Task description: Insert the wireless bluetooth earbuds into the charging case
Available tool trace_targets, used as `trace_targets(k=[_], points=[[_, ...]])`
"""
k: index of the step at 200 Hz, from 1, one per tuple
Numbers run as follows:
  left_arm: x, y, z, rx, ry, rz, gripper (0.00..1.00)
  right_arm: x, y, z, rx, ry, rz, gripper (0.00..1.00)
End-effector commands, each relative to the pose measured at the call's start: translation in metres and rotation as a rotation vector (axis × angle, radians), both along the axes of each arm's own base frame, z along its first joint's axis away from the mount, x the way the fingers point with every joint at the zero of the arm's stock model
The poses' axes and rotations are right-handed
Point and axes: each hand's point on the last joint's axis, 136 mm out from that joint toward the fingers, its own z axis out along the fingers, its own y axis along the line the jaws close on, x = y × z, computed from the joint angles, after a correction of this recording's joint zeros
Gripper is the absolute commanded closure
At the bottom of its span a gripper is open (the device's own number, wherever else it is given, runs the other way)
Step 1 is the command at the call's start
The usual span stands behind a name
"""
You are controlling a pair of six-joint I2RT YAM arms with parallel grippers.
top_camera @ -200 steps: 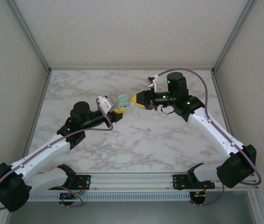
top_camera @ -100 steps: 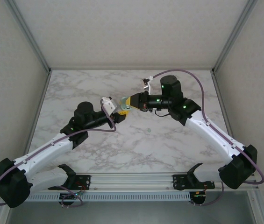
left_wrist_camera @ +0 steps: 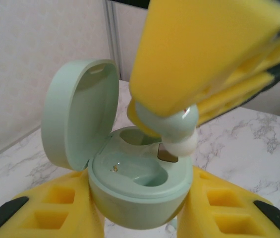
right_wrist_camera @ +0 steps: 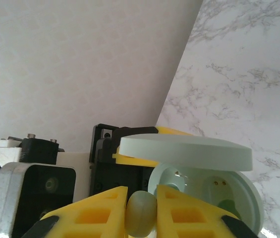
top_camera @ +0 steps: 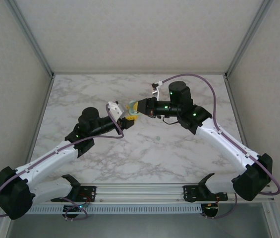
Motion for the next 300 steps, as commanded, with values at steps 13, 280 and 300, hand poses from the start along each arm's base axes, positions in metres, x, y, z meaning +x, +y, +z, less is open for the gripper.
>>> trace_targets(k=[13, 280, 300], points=[[-0.005, -0.007, 0.028, -0.065, -0.027, -0.035, 0.82, -0.001, 0.003, 0.010, 0.023, -0.066, -0.009, 0.81], [-0.008, -0.008, 0.043, -0.113, -0.040, -0.044, 0.84, 0.007, 0.004, -0.005, -0.125, -0.080, -0.082, 0.79], [-0.009, -0.009, 0.042, -0.109, -0.043, -0.050, 0.84, 0.000, 0.016, -0.002, -0.106, -0.085, -0.054, 0.80]])
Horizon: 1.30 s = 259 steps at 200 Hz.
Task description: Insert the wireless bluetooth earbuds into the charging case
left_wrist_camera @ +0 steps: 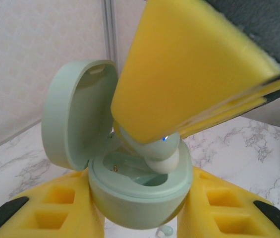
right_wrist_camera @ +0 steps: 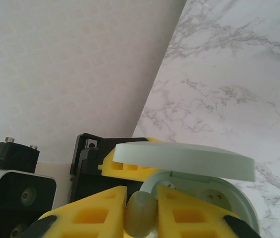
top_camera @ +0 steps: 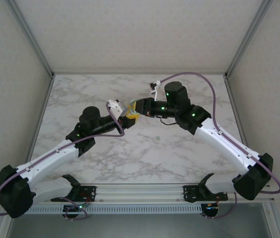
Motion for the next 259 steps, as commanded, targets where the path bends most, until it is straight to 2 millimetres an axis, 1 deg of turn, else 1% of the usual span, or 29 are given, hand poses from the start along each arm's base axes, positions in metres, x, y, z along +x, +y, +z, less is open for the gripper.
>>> trace_targets(k=[1, 22, 42, 82, 110, 148, 191, 225, 237, 259], points=[[-0.009, -0.004, 0.039, -0.080, -0.086, -0.042, 0.84, -0.005, 0.012, -0.001, -0.008, 0.001, 0.024, 0.80], [-0.010, -0.005, 0.038, -0.080, -0.084, -0.049, 0.84, -0.002, 0.014, 0.002, -0.008, -0.017, 0.012, 0.80], [-0.010, -0.004, 0.042, -0.097, -0.085, -0.042, 0.84, -0.001, 0.013, 0.003, -0.024, -0.033, 0.003, 0.80], [-0.008, -0.002, 0.046, -0.110, -0.095, -0.029, 0.84, -0.001, 0.006, -0.008, -0.087, -0.027, -0.018, 0.79], [-0.008, -0.003, 0.047, -0.117, -0.094, -0.030, 0.84, -0.002, 0.004, -0.011, -0.110, -0.021, -0.021, 0.77], [-0.008, -0.002, 0.048, -0.117, -0.097, -0.029, 0.84, 0.000, 0.001, -0.009, -0.123, -0.030, -0.036, 0.72], [-0.009, -0.001, 0.049, -0.116, -0.099, -0.029, 0.85, 0.000, -0.002, -0.004, -0.135, -0.045, -0.042, 0.72], [-0.009, -0.002, 0.049, -0.116, -0.096, -0.029, 0.85, 0.000, -0.002, -0.006, -0.145, -0.037, -0.039, 0.71], [-0.009, -0.002, 0.049, -0.116, -0.096, -0.028, 0.85, 0.000, -0.003, -0.009, -0.157, -0.033, -0.044, 0.74], [-0.008, -0.001, 0.049, -0.116, -0.097, -0.023, 0.85, -0.001, -0.004, -0.009, -0.169, -0.032, -0.041, 0.75]])
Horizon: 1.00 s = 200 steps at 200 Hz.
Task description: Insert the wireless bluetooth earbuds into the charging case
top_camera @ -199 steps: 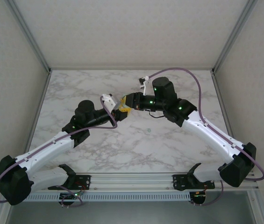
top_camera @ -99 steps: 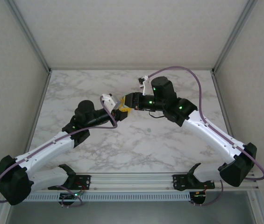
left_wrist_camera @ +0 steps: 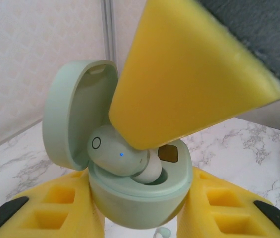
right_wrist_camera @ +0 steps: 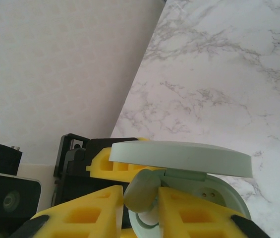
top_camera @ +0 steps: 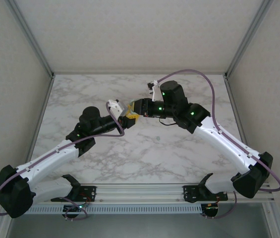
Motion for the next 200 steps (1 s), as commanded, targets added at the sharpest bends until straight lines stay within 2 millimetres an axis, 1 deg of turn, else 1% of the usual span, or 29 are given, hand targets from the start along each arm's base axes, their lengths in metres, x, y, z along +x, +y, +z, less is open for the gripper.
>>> trace_targets(k=[1, 14, 31, 56, 87, 147, 176, 188, 200], points=[[-0.008, 0.000, 0.047, -0.105, -0.100, -0.020, 0.85, -0.001, -0.002, -0.008, -0.058, 0.012, 0.001, 0.75], [-0.007, 0.000, 0.048, -0.106, -0.102, -0.020, 0.85, -0.003, -0.003, -0.008, -0.064, 0.012, 0.007, 0.74], [-0.006, 0.000, 0.048, -0.105, -0.102, -0.016, 0.85, -0.006, -0.003, -0.004, -0.056, 0.008, 0.019, 0.70], [-0.006, -0.001, 0.046, -0.102, -0.098, -0.013, 0.85, -0.013, -0.004, 0.005, -0.031, -0.008, 0.040, 0.68], [-0.006, 0.000, 0.046, -0.104, -0.098, -0.011, 0.85, -0.017, -0.012, 0.016, -0.016, -0.033, 0.034, 0.66], [-0.007, 0.002, 0.046, -0.103, -0.099, -0.007, 0.85, -0.022, -0.022, 0.028, 0.010, -0.077, 0.012, 0.66], [-0.008, 0.002, 0.047, -0.102, -0.096, -0.010, 0.85, -0.021, -0.024, 0.035, 0.013, -0.102, 0.001, 0.68], [-0.008, 0.003, 0.046, -0.101, -0.095, -0.005, 0.85, -0.019, -0.033, 0.037, -0.005, -0.128, -0.035, 0.69], [-0.008, 0.004, 0.046, -0.100, -0.093, 0.003, 0.85, -0.015, -0.048, 0.037, -0.029, -0.166, -0.101, 0.68]])
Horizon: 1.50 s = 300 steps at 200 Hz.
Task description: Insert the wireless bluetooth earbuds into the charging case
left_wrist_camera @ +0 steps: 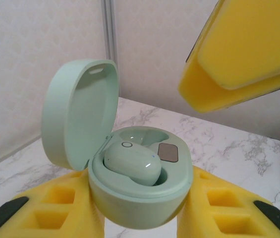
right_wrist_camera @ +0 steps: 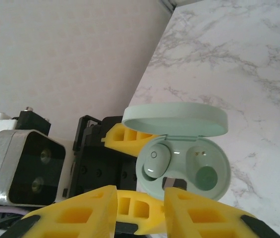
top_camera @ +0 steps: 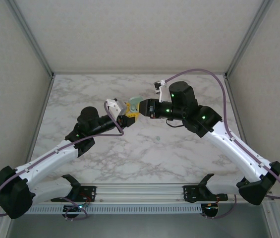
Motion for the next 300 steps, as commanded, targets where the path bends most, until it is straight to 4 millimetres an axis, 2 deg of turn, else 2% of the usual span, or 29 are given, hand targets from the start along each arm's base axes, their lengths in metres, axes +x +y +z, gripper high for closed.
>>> trace_targets(k=[1, 15, 39, 52, 71, 89, 109, 127, 151, 175, 207, 227, 265, 300], points=[[-0.007, 0.004, 0.032, -0.064, -0.054, 0.002, 0.86, 0.001, -0.026, 0.009, -0.030, -0.092, -0.097, 0.68], [-0.008, 0.006, 0.032, -0.062, -0.055, 0.011, 0.86, 0.006, -0.052, 0.006, -0.080, -0.128, -0.209, 0.68], [-0.012, 0.012, 0.032, -0.063, -0.054, 0.023, 0.86, 0.016, -0.111, -0.027, -0.277, -0.117, -0.424, 0.65], [-0.014, 0.015, 0.032, -0.066, -0.052, 0.029, 0.86, 0.019, -0.142, -0.061, -0.397, -0.035, -0.503, 0.63], [-0.018, 0.020, 0.032, -0.061, -0.053, 0.042, 0.86, 0.019, -0.153, -0.117, -0.442, 0.145, -0.475, 0.60], [-0.020, 0.024, 0.033, -0.060, -0.057, 0.049, 0.86, 0.016, -0.144, -0.168, -0.440, 0.299, -0.407, 0.58], [-0.022, 0.027, 0.033, -0.057, -0.058, 0.056, 0.86, 0.014, -0.123, -0.212, -0.444, 0.413, -0.307, 0.58], [-0.023, 0.029, 0.032, -0.059, -0.060, 0.062, 0.86, 0.016, -0.110, -0.244, -0.469, 0.491, -0.250, 0.57], [-0.023, 0.030, 0.032, -0.055, -0.058, 0.064, 0.86, 0.025, -0.104, -0.273, -0.507, 0.528, -0.223, 0.55], [-0.024, 0.031, 0.032, -0.053, -0.059, 0.068, 0.86, 0.032, -0.093, -0.291, -0.520, 0.562, -0.177, 0.54], [-0.024, 0.031, 0.031, -0.051, -0.057, 0.069, 0.86, 0.039, -0.091, -0.310, -0.578, 0.592, -0.162, 0.54], [-0.023, 0.031, 0.031, -0.046, -0.059, 0.074, 0.86, 0.043, -0.086, -0.316, -0.575, 0.594, -0.144, 0.55], [-0.022, 0.030, 0.031, -0.037, -0.060, 0.071, 0.86, 0.048, -0.088, -0.326, -0.617, 0.602, -0.143, 0.55], [-0.021, 0.028, 0.030, -0.034, -0.057, 0.068, 0.86, 0.045, -0.080, -0.333, -0.616, 0.632, -0.101, 0.59]])
